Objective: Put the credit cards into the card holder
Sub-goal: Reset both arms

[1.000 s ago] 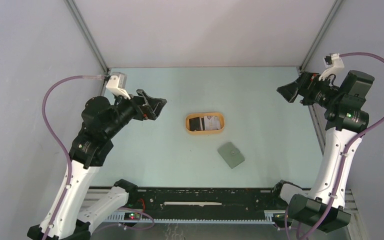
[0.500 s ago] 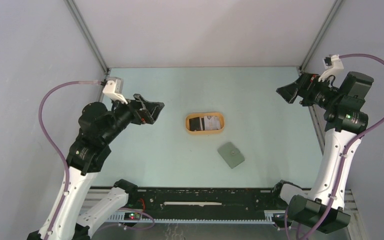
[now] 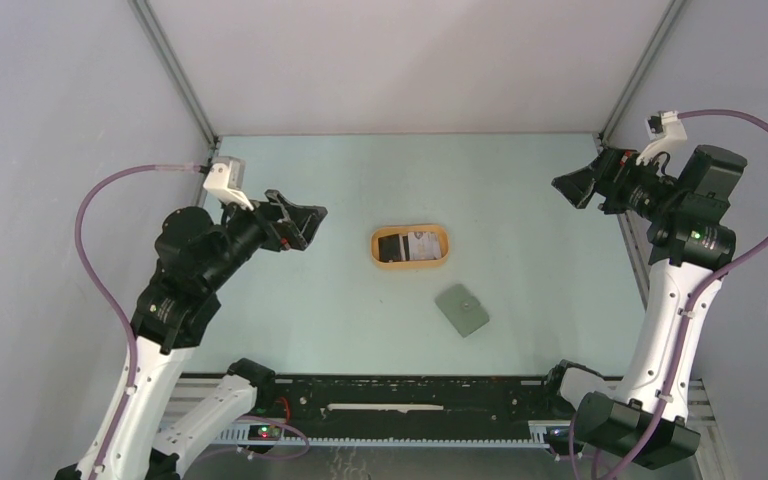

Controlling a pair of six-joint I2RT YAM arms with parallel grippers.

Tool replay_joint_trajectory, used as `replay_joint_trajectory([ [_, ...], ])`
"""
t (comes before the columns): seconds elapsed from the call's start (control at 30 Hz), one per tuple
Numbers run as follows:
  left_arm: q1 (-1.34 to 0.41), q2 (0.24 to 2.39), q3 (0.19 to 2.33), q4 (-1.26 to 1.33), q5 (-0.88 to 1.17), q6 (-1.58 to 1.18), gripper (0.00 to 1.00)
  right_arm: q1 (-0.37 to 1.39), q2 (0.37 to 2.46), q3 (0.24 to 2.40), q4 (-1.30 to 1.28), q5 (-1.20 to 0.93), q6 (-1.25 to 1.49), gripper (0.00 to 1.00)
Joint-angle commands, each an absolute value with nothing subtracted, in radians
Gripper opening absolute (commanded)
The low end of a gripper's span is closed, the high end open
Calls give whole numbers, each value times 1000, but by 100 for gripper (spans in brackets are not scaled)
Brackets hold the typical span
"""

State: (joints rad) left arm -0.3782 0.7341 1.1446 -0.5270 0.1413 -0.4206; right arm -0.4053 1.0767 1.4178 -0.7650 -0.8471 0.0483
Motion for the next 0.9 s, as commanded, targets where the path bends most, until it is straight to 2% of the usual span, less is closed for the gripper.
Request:
replay_joint_trajectory([
  [0.0,-370,722,1124,-520,135,-432,100,-411,1058,1419,-741,-856,57,100],
  [0.87,-368,727,1134,-529,131,-422,100,-411,1068,1419,-733,-862,58,100],
])
